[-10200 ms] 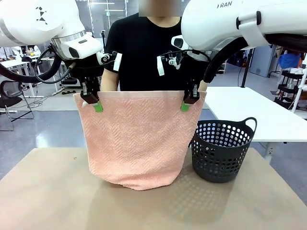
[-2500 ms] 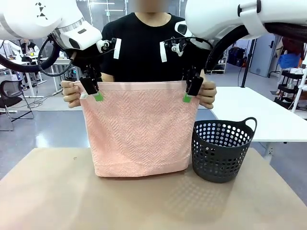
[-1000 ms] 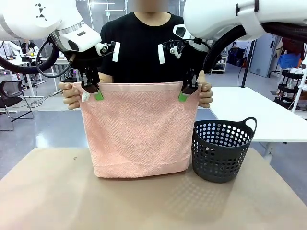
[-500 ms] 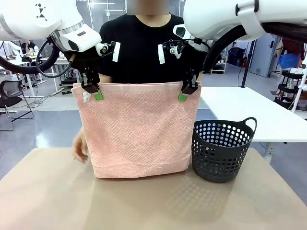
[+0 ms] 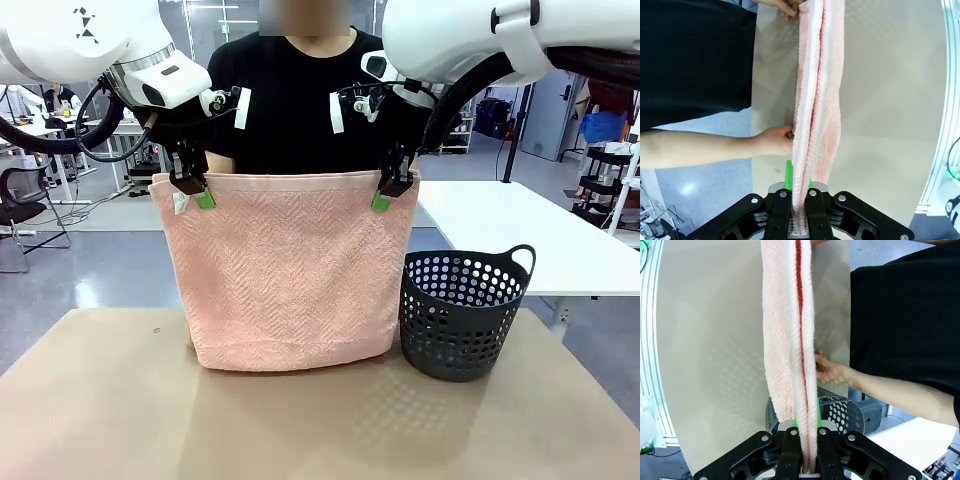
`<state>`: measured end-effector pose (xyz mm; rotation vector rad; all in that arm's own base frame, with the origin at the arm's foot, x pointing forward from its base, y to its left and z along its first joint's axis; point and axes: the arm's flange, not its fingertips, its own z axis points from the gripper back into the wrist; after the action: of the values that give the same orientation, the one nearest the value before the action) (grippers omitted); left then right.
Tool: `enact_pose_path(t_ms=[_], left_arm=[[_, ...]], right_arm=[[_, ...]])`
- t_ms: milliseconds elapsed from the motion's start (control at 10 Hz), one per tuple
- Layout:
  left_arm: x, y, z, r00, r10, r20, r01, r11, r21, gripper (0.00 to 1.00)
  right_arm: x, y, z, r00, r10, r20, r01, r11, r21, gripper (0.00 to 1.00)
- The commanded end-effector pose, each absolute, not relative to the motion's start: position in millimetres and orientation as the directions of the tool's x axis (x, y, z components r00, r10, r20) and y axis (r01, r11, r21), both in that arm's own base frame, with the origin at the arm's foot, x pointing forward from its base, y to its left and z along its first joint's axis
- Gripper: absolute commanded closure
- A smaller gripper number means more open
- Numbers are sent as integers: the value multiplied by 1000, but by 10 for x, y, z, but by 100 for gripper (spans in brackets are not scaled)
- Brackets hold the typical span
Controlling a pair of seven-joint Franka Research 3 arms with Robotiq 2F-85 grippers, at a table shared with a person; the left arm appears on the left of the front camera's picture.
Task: Fold the towel.
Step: Release the end of the 100 cm Hotel Towel you were holding.
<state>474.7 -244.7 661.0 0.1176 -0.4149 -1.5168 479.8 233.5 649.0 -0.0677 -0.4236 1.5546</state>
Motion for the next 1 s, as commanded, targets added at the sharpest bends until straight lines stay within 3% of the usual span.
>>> enact_pose_path(t_ms=[0, 900], left_arm=[[4749, -2439, 6618, 1, -981, 193, 941, 66, 332, 100], [4749, -2439, 6618, 1, -981, 193, 941, 66, 332, 100]], right_arm=[[4794, 2326, 6499, -41, 975, 219, -951, 30, -309, 100], [4794, 2326, 6499, -41, 975, 219, -951, 30, -309, 100]])
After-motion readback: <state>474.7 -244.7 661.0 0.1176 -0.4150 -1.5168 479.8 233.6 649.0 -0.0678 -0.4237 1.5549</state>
